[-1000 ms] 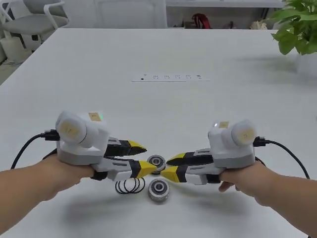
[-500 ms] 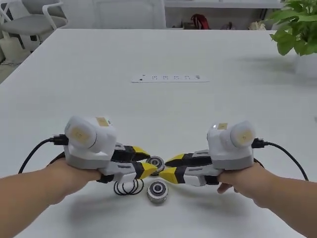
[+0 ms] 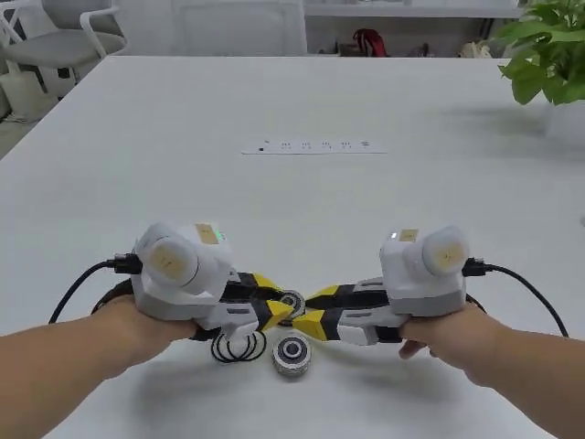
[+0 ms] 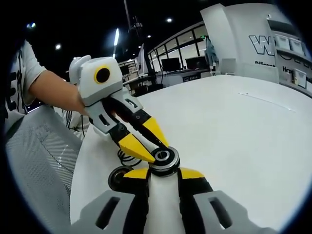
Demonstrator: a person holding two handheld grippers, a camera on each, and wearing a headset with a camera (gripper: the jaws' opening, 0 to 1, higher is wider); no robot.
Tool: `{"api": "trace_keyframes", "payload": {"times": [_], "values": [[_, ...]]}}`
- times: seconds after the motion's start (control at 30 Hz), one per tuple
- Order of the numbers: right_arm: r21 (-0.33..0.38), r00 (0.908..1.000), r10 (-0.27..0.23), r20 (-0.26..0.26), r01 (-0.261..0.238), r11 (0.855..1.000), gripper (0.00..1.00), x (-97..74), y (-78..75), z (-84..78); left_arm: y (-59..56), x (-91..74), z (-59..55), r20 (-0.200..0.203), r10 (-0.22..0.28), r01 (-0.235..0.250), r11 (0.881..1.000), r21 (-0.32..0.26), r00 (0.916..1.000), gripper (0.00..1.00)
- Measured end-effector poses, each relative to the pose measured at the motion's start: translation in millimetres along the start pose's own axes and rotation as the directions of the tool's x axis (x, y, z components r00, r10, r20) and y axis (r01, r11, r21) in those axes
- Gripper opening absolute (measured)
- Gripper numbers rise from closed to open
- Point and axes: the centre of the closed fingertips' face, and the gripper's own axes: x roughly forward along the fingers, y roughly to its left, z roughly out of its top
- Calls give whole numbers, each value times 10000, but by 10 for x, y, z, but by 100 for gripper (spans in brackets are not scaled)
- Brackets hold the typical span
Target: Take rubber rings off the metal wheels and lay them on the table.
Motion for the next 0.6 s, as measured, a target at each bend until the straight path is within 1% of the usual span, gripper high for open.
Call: {"api": "trace_keyframes", "payload": {"times": [0.17, 0.27, 0.33, 0.43, 0.5, 0.57, 0.6], "values": [[-91, 10000, -69, -49, 69, 9999, 18, 1, -7, -8, 1, -1, 0, 67, 103, -103, 9999, -127, 9999, 14], [-340, 9998, -157, -147, 152, 9993, 14, -18, -31, -24, 4, 3, -4, 23, 214, -214, 9998, -61, 9998, 13], [-134, 9999, -135, -85, 134, 9998, 11, -23, -47, -23, 2, 2, -4, 16, 249, -248, 9996, -108, 9997, 13], [-140, 9998, -155, -117, 154, 9998, 10, -23, -39, -33, 6, 1, -7, 45, 280, -279, 9995, -178, 9996, 13], [-94, 9997, -176, -141, 174, 9998, 9, -25, -36, -36, 3, 2, -6, 26, 338, -338, 9994, 1, 9994, 12], [-73, 9997, -221, -129, 220, 9997, 4, -30, -44, -38, -1, 1, -7, 13, 356, -356, 9994, 59, 9994, 12], [344, 9994, -287, -186, 293, 9990, 1, -44, -51, -66, -1, 2, -8, 19, 368, -368, 9993, 40, 9993, 12]]}}
